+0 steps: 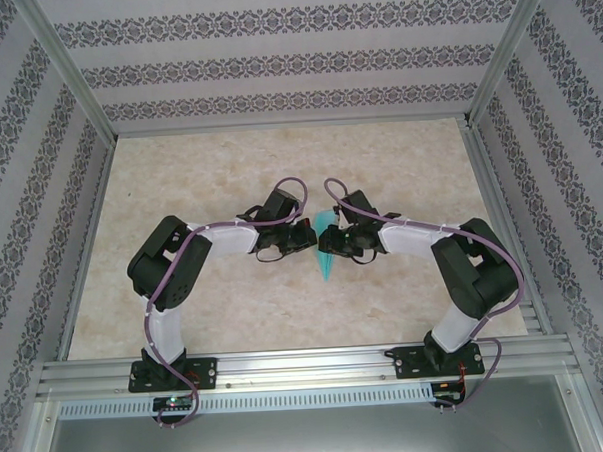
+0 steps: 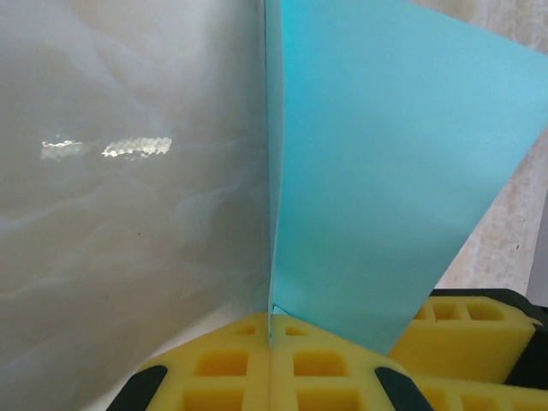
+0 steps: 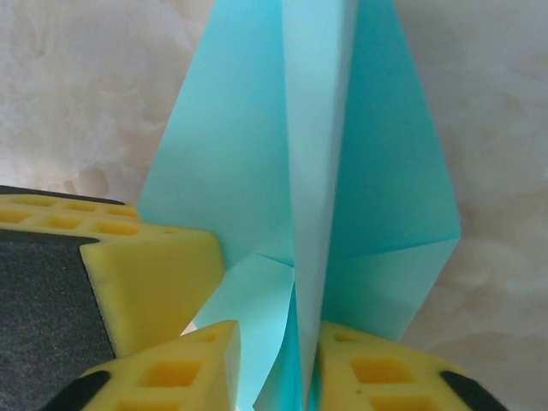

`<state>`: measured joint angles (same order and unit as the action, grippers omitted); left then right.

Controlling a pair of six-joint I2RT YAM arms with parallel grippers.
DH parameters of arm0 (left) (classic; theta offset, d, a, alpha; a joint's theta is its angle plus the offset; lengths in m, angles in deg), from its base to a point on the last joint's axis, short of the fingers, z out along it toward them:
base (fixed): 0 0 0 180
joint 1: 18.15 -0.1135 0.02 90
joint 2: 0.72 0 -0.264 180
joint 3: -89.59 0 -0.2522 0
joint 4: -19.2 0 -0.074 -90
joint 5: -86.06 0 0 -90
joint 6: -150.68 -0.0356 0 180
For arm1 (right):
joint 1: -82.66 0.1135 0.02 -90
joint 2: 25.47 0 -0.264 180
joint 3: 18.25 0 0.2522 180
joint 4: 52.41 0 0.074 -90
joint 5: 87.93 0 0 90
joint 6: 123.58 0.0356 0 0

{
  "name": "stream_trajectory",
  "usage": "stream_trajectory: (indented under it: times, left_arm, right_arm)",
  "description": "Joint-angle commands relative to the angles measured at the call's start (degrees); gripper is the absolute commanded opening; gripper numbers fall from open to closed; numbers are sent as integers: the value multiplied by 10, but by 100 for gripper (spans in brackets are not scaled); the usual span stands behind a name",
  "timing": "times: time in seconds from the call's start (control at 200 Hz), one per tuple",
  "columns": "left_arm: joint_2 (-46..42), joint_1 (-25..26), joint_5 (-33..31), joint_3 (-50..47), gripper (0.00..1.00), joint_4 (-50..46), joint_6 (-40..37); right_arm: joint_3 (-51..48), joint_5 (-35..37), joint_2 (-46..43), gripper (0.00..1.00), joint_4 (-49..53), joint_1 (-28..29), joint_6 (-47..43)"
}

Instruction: Fold a paper plane with a square sheet of paper (pick it up from the middle)

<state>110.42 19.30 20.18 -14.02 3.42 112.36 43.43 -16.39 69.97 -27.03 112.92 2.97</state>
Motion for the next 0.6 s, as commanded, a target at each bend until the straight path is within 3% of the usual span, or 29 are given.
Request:
stream_trajectory:
  times: [0.0, 0.155, 0.385, 0.525, 0.595]
  left_arm:
    - [5, -10, -1, 11, 0, -6, 0]
    - [-18, -16, 0, 15, 8, -24, -8]
    - [-75, -31, -37, 32, 29, -103, -36]
    - [-107, -49, -118, 47, 47, -198, -50]
    - [-111, -54, -211, 70, 60, -284, -37]
  right_arm:
    - [17, 14, 12, 21, 4, 7, 3]
    - [25, 43, 0, 7, 34, 7, -7]
    - [59, 86, -22, 3, 126, 7, -53]
    - [79, 133, -29, 3, 185, 7, -83]
    - [87, 171, -26, 3, 208, 9, -93]
